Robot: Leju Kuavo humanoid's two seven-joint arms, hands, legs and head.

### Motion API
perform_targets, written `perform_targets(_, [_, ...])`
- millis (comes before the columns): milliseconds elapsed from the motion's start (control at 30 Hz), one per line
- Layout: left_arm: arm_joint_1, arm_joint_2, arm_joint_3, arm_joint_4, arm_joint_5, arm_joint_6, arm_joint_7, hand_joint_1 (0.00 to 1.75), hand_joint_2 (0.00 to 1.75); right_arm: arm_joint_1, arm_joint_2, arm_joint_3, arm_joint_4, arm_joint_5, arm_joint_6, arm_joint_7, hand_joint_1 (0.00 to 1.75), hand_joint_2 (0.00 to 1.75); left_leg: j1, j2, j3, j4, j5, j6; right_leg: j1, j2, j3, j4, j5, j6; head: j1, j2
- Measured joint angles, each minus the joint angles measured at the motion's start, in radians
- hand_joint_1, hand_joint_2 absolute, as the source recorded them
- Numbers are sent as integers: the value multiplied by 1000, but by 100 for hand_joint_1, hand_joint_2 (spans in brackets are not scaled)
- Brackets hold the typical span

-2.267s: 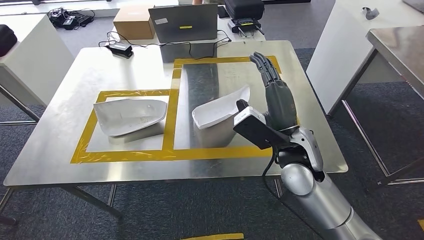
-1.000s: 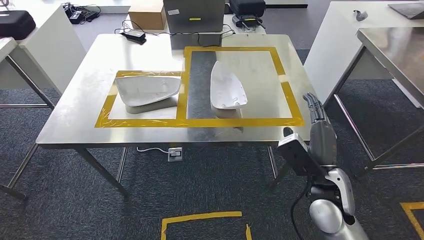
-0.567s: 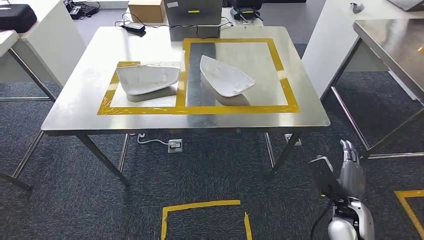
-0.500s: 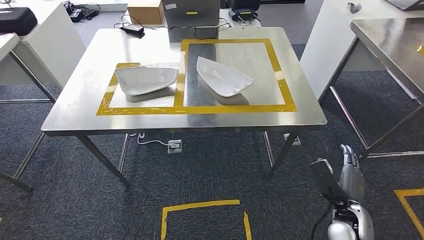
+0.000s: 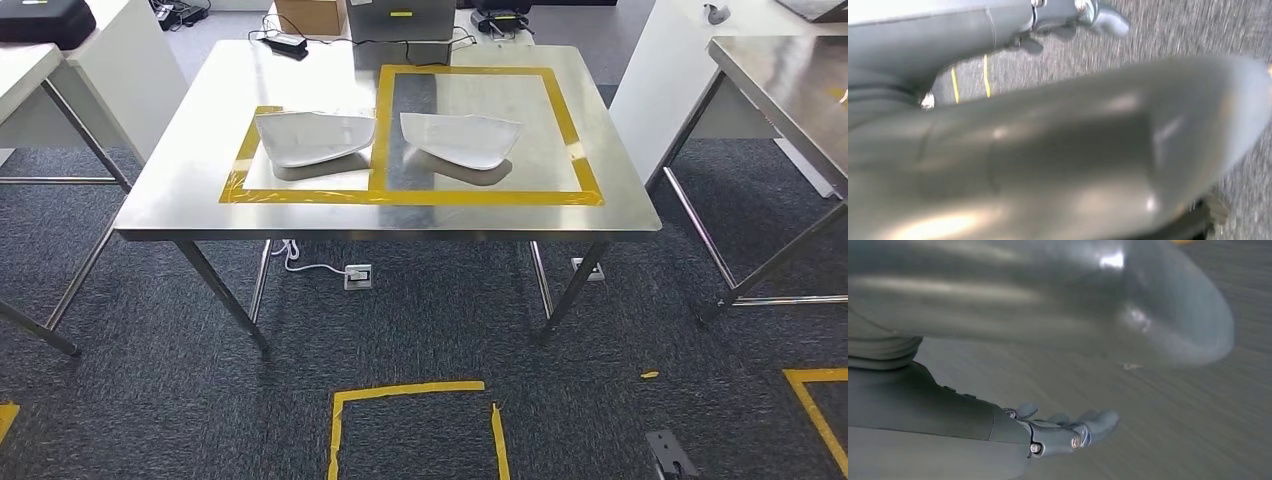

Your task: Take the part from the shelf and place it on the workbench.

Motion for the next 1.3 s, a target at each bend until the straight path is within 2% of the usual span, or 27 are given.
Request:
perform_targets(33, [1,1,2,0,3,0,0,0,0,0,6,-30,45,-39,0,46,0,0,0,3,-7,-2,8,7,-1,1,-17,40,-36,3,0,0])
perform_targets(100, [3,3,6,0,6,0,13,0,0,-7,23,-101,110,-114,-15,103,0,0,-5,10,-26,0,22,14,-2,3,-62,169,-128,7,1,0])
perform_targets(133, [4,4,8,0,5,0,24,0,0,-11,33,-135,134,-136,-21,118,0,0,-8,13,-36,1,29,15,-2,4,-77,227,-158,7,1,0])
perform_targets(167, [5,6,9,1,3,0,37,0,0,-14,42,-166,155,-148,-24,130,0,0,-10,16,-45,3,35,15,-2,4,-77,257,-169,6,1,0])
perform_targets(200, [5,7,10,1,0,0,50,0,0,-16,51,-190,172,-150,-22,136,0,0,-11,17,-54,4,40,15,-1,4,-56,248,-161,3,1,0])
perform_targets(233, [5,8,10,1,-4,0,61,0,0,-17,58,-207,186,-148,-14,136,0,0,-13,18,-61,6,45,14,0,4,-15,200,-140,-1,1,0])
perform_targets(300, [4,8,10,0,-14,0,74,0,0,-23,66,-222,204,-129,14,113,0,0,-15,19,-72,9,55,9,6,5,85,56,-102,-13,1,0])
perform_targets(333, [3,8,10,0,-20,0,75,0,0,-27,67,-224,210,-113,32,88,0,0,-15,20,-76,9,60,4,10,5,116,5,-91,-18,1,0])
perform_targets(367, [2,8,10,0,-25,0,73,0,0,-31,67,-224,215,-94,52,58,0,0,-14,20,-78,9,65,-1,15,5,131,-24,-88,-24,2,0])
perform_targets(467, [0,6,10,1,-45,0,55,0,0,-39,64,-217,229,-36,106,-45,0,0,-11,18,-84,8,76,-20,18,3,125,-40,-71,-41,7,0])
perform_targets(500, [0,6,9,1,-51,0,50,0,0,-43,64,-212,232,-23,117,-68,0,0,-11,16,-91,19,62,-26,15,2,121,-44,-63,-49,6,0])
perform_targets(567, [-2,6,8,1,-57,0,45,0,0,-50,64,-203,238,-10,127,-91,0,0,-7,14,-120,99,-8,-37,10,-2,108,-50,-46,-59,5,0])
perform_targets(633, [-5,6,8,1,-59,0,44,0,0,-51,64,-199,242,-6,130,-96,0,0,-3,13,-156,224,-84,-47,9,-6,88,-47,-33,-61,5,0])
perform_targets(667, [-6,6,7,1,-60,0,44,0,0,-51,64,-197,244,-6,131,-98,0,0,0,13,-161,265,-99,-50,9,-7,78,-45,-26,-60,5,0])
perform_targets(700, [-6,6,7,1,-60,0,43,0,0,-51,64,-195,245,-5,132,-98,0,0,2,14,-150,271,-92,-54,8,-8,67,-42,-20,-57,5,0])
perform_targets(733, [-6,6,7,1,-60,0,43,0,0,-51,64,-192,245,-5,133,-99,0,0,5,14,-120,240,-70,-56,6,-8,56,-38,-14,-54,5,0])
perform_targets(767, [-7,6,7,0,-60,0,42,0,0,-52,64,-190,246,-5,133,-99,0,0,7,14,-74,176,-45,-58,4,-8,45,-32,-9,-50,5,0])
perform_targets(833, [-10,5,6,0,-63,0,40,0,0,-52,63,-187,248,2,134,-103,0,0,6,11,11,48,-23,-55,2,-8,28,-22,0,-37,5,0])
perform_targets(867, [-11,4,5,-1,-64,0,37,0,0,-53,63,-184,250,7,135,-106,0,44,5,9,29,11,-24,-49,3,-7,23,-18,5,-31,5,0])
perform_targets(967, [-13,1,3,-1,-70,0,31,0,0,-56,63,-173,253,28,128,-105,0,175,-1,8,14,0,-17,-20,0,-5,16,-16,18,-12,5,0])
perform_targets(1000, [-14,1,2,-1,-71,0,29,0,0,-56,63,-169,254,33,117,-97,0,175,-2,10,8,0,-10,-9,-2,-4,10,-6,5,-6,6,0])
perform_targets(1067, [-16,-1,1,-1,-72,0,28,0,0,-56,63,-164,256,32,84,-74,0,175,-1,13,-8,-2,6,8,-4,-1,-15,68,-68,2,7,0])
perform_targets(1133, [-14,-3,0,-1,-72,0,33,0,0,-56,61,-162,258,24,51,-43,0,175,-4,15,-29,0,22,15,-3,0,-51,195,-156,5,8,0])
perform_targets(1167, [-11,-3,0,-1,-72,0,40,0,0,-56,60,-163,258,20,38,-28,0,175,-6,16,-40,1,31,15,-2,1,-58,243,-176,5,8,0])
perform_targets(1200, [-8,-3,0,-1,-73,0,49,0,0,-55,58,-163,258,14,29,-15,0,175,-7,16,-51,3,40,15,-1,2,-50,261,-174,3,8,0])
perform_targets(1233, [-6,-3,0,-1,-75,0,59,0,0,-54,57,-164,258,8,24,-6,0,175,-8,16,-62,6,48,14,-1,2,-23,242,-154,0,8,0])
perform_targets(1300, [-4,-2,0,0,-78,0,73,0,0,-53,53,-166,258,-4,21,1,0,175,-9,16,-81,10,62,10,3,3,72,114,-109,-10,8,0])
